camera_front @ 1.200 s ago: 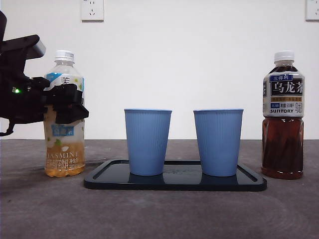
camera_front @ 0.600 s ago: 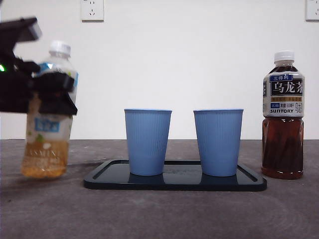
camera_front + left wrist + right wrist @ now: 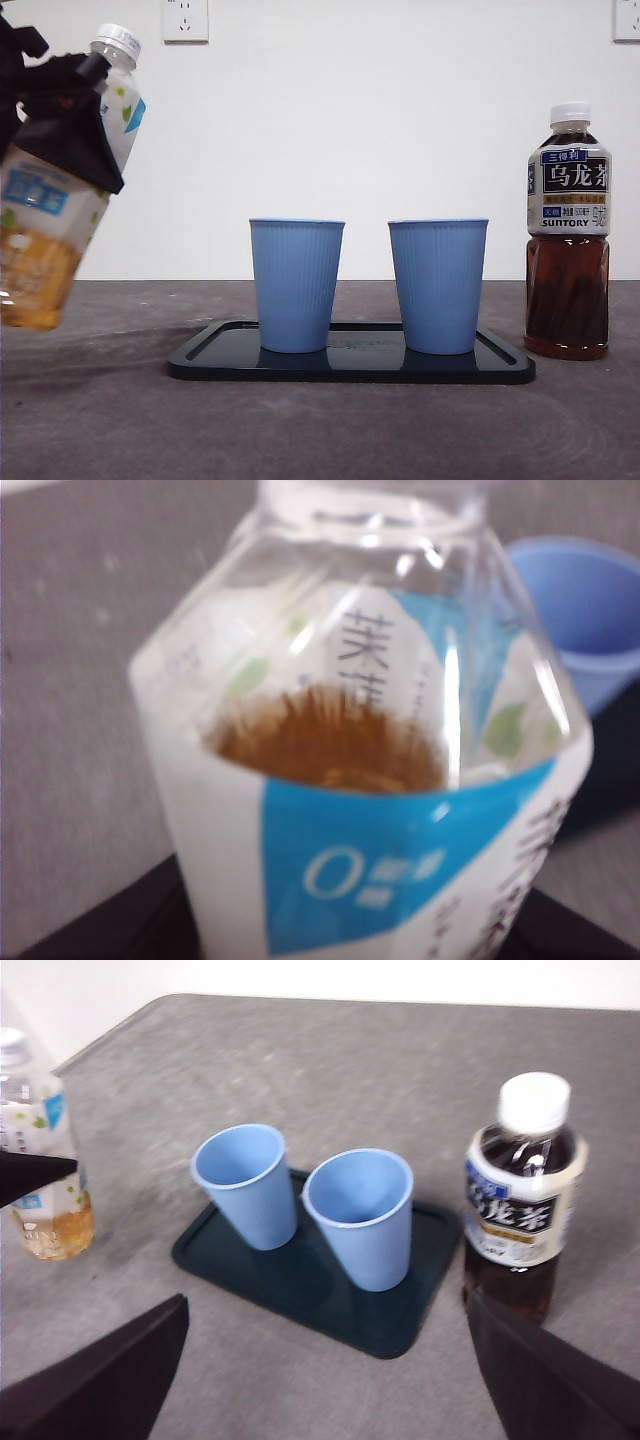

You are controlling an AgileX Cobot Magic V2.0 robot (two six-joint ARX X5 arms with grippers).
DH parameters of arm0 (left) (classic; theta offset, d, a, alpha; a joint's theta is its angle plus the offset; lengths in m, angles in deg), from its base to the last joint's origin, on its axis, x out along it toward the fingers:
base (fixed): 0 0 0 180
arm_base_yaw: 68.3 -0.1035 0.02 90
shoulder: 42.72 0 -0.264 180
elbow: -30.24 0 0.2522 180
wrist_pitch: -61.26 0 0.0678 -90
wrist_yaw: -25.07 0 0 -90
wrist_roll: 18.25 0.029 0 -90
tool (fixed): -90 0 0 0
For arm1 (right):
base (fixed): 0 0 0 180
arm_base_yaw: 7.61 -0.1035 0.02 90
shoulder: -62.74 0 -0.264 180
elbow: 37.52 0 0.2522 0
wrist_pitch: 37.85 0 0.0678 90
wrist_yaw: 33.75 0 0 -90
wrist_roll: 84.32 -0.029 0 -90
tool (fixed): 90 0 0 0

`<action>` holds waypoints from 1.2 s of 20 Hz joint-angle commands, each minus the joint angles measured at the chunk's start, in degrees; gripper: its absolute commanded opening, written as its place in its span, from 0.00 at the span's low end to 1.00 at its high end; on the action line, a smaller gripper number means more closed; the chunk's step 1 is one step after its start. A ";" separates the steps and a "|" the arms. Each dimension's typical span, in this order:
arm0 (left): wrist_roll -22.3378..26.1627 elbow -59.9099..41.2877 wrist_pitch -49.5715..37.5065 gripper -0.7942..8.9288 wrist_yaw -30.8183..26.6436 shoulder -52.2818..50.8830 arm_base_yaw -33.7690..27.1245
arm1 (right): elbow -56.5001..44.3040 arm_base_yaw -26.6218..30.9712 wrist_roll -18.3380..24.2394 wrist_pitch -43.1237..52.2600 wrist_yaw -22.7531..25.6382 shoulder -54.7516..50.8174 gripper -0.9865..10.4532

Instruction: Pour the drink into the cup

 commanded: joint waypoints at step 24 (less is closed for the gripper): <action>34.84 38.25 23.30 0.30 -40.54 35.28 15.32 | 0.46 -0.26 3.50 -0.61 -6.25 0.17 0.48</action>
